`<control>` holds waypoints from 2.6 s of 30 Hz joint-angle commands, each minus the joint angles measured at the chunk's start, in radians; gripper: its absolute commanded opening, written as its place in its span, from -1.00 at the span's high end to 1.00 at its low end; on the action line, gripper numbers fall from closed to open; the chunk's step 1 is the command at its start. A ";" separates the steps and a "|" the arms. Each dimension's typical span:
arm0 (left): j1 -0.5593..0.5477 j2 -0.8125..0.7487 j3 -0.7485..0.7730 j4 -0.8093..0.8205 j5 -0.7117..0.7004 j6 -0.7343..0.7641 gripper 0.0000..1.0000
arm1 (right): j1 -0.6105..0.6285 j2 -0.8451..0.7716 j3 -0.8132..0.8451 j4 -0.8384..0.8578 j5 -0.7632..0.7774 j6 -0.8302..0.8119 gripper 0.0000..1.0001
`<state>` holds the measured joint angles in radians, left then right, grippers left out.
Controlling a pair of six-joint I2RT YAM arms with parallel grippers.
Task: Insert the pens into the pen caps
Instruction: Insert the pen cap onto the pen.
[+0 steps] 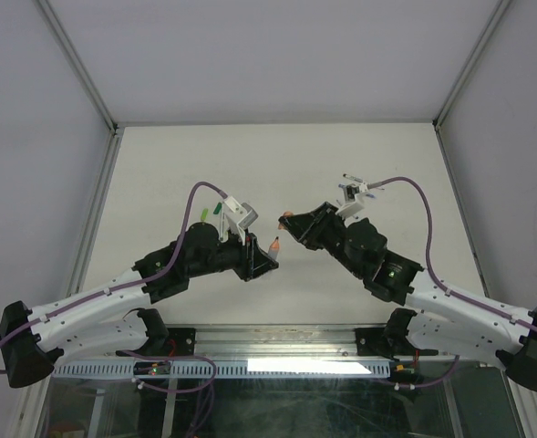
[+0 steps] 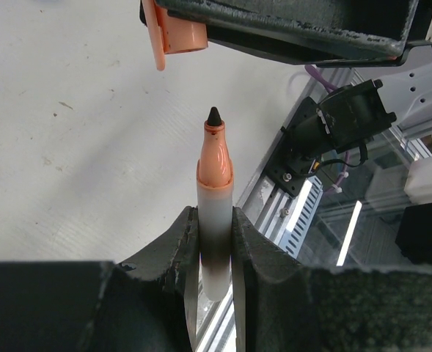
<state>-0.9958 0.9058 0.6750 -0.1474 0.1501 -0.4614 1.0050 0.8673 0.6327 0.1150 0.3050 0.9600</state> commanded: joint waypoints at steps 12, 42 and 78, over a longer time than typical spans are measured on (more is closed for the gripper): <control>-0.012 0.011 0.005 0.068 -0.023 -0.019 1.00 | 0.001 0.002 0.019 0.065 -0.113 -0.029 1.00; -0.013 0.003 0.007 0.046 -0.086 -0.047 1.00 | 0.024 0.049 0.028 0.026 -0.142 -0.048 1.00; -0.012 0.026 0.114 -0.032 -0.323 -0.153 1.00 | 0.176 0.134 0.020 -0.034 -0.070 -0.144 1.00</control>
<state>-1.0225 0.9524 0.7155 -0.2905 -0.0360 -0.5880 1.1351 0.9962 0.6415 0.1284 0.3027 0.7929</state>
